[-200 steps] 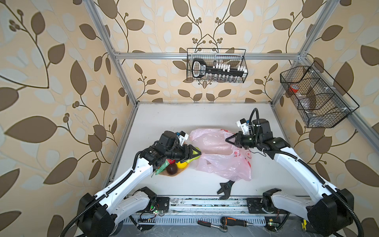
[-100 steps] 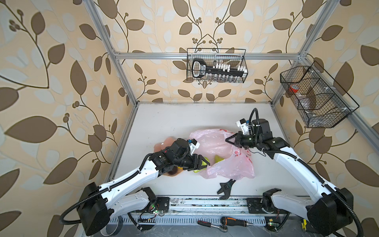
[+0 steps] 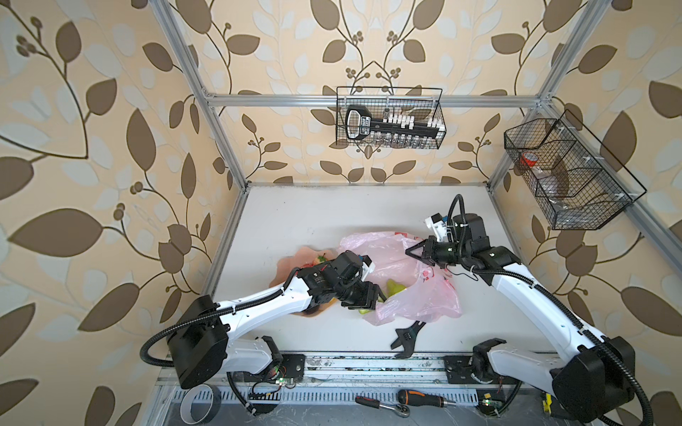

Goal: Place the fruits into the plastic bag
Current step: Place the fruit in the plastic bag.

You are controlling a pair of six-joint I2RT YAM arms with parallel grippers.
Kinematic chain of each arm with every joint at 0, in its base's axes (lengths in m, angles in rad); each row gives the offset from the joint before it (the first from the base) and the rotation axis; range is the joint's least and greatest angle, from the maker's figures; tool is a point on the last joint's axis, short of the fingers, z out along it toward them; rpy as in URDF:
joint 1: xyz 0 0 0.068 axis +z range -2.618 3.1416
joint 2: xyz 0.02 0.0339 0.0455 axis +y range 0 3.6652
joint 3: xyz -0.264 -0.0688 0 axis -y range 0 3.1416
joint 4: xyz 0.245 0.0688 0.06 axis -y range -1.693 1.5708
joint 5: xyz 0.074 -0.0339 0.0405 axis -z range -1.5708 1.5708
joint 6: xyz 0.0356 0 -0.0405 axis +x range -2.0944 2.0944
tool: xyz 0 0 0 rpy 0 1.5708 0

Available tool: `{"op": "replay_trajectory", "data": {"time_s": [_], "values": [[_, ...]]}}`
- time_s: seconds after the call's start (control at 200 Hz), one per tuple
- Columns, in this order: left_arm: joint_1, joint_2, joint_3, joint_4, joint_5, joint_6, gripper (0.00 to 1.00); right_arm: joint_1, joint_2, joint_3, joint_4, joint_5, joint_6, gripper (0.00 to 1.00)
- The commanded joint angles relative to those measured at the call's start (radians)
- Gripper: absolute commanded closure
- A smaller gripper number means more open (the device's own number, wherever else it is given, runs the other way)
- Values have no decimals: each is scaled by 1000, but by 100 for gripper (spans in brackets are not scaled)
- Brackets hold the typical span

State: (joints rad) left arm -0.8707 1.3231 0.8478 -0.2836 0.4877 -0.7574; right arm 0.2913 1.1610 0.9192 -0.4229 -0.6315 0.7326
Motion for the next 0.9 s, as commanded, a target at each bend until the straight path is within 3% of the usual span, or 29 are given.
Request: {"op": "replay_trajectory", "data": {"time_s": [0.0, 0.315, 0.63, 0.895], "values": [[-4, 73, 91, -3, -19, 44, 83, -3, 3, 19, -1, 10, 4, 100], [-19, 327, 284, 26, 26, 58, 83, 3, 1, -9, 42, 6, 29, 100], [-70, 541, 448, 86, 20, -6, 80, 24, 17, -24, 88, 6, 53, 100], [-86, 637, 524, 71, -26, -59, 69, 25, 30, -31, 118, -1, 63, 100]]}}
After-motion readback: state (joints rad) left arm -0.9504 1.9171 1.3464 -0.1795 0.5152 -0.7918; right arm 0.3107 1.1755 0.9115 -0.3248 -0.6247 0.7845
